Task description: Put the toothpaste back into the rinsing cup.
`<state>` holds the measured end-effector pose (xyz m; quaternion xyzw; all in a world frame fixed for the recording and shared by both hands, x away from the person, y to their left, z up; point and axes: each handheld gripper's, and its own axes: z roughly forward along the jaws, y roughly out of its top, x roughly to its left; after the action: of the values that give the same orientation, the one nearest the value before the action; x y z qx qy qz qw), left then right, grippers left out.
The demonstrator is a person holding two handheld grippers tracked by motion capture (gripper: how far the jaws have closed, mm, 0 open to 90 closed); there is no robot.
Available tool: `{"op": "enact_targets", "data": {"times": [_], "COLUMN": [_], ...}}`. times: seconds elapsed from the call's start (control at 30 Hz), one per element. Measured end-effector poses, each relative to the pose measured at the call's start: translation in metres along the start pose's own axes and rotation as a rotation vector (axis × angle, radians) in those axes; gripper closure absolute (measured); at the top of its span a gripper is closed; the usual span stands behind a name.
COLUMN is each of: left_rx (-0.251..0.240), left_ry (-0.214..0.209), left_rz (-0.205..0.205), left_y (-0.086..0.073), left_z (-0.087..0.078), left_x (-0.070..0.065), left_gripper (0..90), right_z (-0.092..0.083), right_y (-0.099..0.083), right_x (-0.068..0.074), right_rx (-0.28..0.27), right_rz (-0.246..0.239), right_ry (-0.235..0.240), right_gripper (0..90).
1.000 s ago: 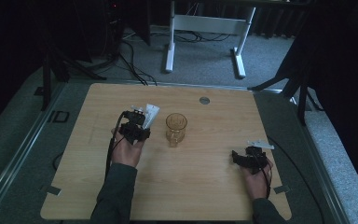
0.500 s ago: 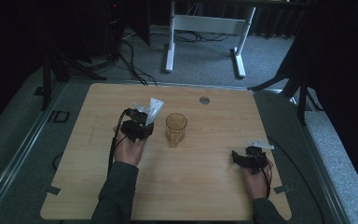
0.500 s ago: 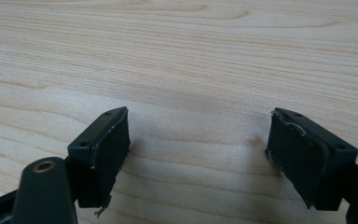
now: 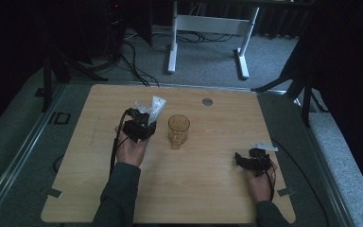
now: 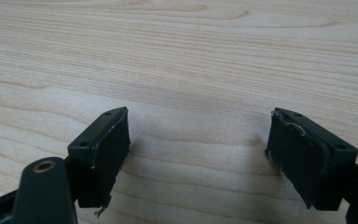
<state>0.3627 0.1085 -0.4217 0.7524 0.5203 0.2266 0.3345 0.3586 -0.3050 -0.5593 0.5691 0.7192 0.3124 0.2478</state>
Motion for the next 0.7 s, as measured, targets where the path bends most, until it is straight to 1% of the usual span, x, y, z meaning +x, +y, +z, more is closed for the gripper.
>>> {"op": "enact_targets", "data": {"times": [0.13, 0.2, 0.33, 0.7], "left_rx": [-0.012, -0.021, -0.045, -0.104], "left_ry": [-0.005, -0.006, -0.023, -0.008], "left_rz": [0.006, 0.003, -0.003, -0.008], "left_y": [0.0015, 0.0027, 0.0054, 0.0096], "left_z": [0.0001, 0.0003, 0.0001, -0.0006], "left_x": [0.0004, 0.0008, 0.0016, 0.002], "left_gripper": [73.2, 73.2, 73.2, 73.2], "right_z": [0.0, 0.0, 0.0, 0.0], "right_y": [0.0, 0.0, 0.0, 0.0], "right_x": [0.0, 0.0, 0.0, 0.0], "right_rx": [0.0, 0.0, 0.0, 0.0], "right_rz": [0.0, 0.0, 0.0, 0.001], "right_ry": [0.0, 0.0, 0.0, 0.0], "right_gripper": [20.7, 20.7, 20.8, 20.7]}}
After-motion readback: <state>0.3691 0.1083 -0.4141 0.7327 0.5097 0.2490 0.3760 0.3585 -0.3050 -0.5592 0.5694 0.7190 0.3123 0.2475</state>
